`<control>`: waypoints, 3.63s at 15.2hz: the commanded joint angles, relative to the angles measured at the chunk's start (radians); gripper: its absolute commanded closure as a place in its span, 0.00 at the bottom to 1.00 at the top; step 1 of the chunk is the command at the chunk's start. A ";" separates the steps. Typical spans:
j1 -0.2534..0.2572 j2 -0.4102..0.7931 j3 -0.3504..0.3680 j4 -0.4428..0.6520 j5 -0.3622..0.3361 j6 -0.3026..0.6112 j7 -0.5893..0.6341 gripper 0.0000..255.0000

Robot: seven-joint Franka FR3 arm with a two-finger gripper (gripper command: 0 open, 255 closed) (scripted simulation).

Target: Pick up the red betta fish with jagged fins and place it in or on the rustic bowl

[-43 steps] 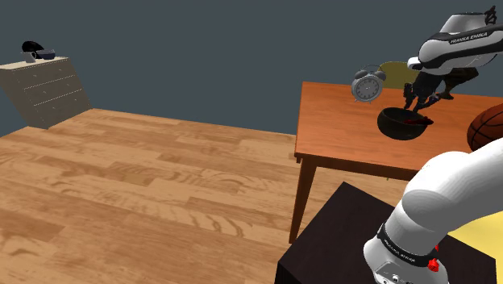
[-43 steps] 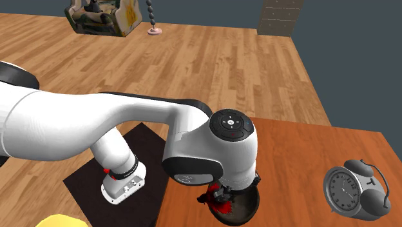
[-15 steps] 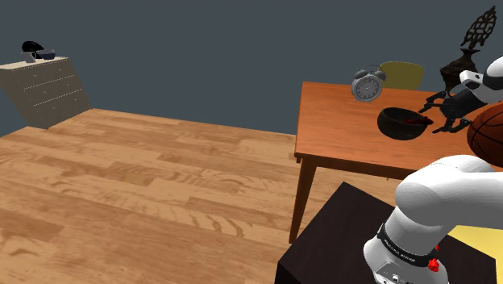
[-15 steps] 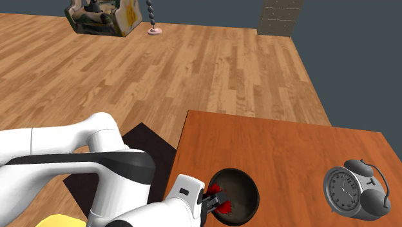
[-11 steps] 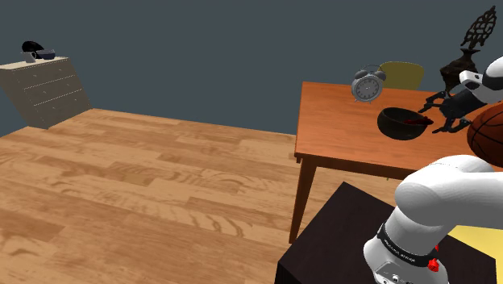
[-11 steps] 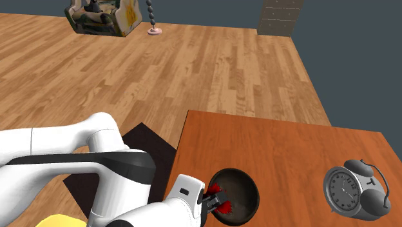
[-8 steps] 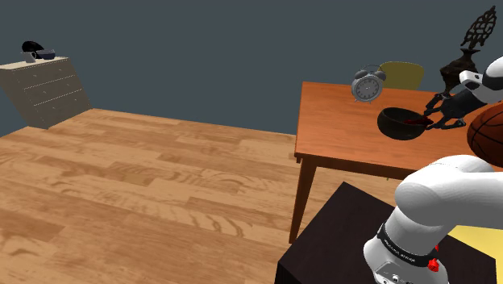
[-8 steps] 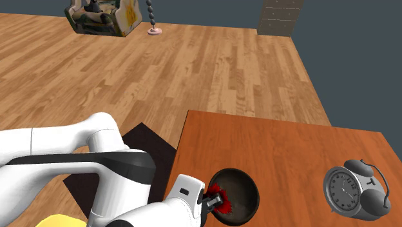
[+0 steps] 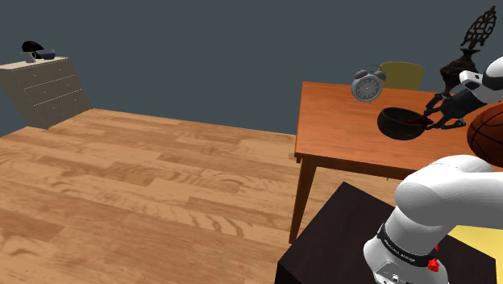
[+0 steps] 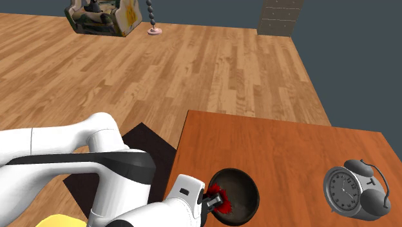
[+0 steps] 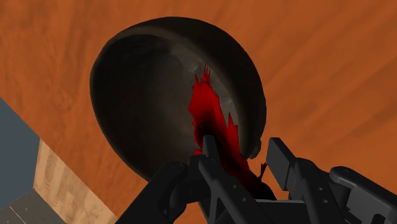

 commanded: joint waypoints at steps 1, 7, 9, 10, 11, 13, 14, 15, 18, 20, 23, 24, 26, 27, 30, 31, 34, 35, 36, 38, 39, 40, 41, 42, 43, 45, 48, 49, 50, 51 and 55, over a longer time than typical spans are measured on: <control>-0.001 -0.001 0.010 0.008 0.006 -0.011 0.003 1.00; 0.001 -0.006 0.069 0.060 0.040 -0.078 0.020 1.00; 0.003 -0.006 0.087 0.079 0.051 -0.099 0.026 1.00; 0.004 -0.006 0.096 0.089 0.057 -0.110 0.028 1.00; 0.006 -0.005 0.104 0.099 0.062 -0.121 0.031 1.00; 0.009 -0.004 0.121 0.120 0.073 -0.142 0.036 1.00; 0.010 -0.003 0.129 0.130 0.078 -0.152 0.039 1.00; 0.012 -0.002 0.137 0.141 0.083 -0.163 0.042 1.00; 0.018 0.003 0.159 0.175 0.099 -0.194 0.049 1.00; 0.023 0.007 0.173 0.198 0.108 -0.215 0.054 1.00; 0.031 0.014 0.193 0.234 0.123 -0.245 0.061 1.00; 0.033 0.016 0.199 0.246 0.128 -0.255 0.064 1.00; 0.039 0.022 0.211 0.271 0.137 -0.276 0.068 1.00; 0.042 0.026 0.217 0.284 0.142 -0.286 0.070 1.00; 0.077 0.057 0.222 0.333 0.158 -0.297 0.083 1.00; 0.106 0.083 0.216 0.358 0.167 -0.290 0.092 1.00; 0.200 0.165 0.189 0.446 0.196 -0.275 0.113 1.00; 0.197 0.161 0.185 0.432 0.192 -0.264 0.111 1.00; 0.194 0.158 0.181 0.418 0.188 -0.253 0.110 1.00; 0.188 0.151 0.172 0.391 0.181 -0.231 0.106 1.00; 0.185 0.148 0.167 0.377 0.177 -0.220 0.104 1.00; 0.183 0.145 0.162 0.364 0.173 -0.210 0.102 1.00; 0.180 0.142 0.157 0.351 0.169 -0.199 0.100 1.00; 0.178 0.140 0.152 0.339 0.166 -0.188 0.098 1.00; 0.176 0.137 0.146 0.326 0.162 -0.177 0.095 1.00; 0.171 0.133 0.135 0.301 0.154 -0.155 0.091 1.00; 0.166 0.127 0.116 0.266 0.142 -0.122 0.084 1.00; 0.165 0.126 0.109 0.255 0.138 -0.111 0.082 1.00; 0.164 0.125 0.103 0.243 0.134 -0.100 0.079 1.00; 0.162 0.124 0.096 0.232 0.130 -0.089 0.077 1.00; 0.161 0.122 0.084 0.215 0.123 -0.072 0.073 1.00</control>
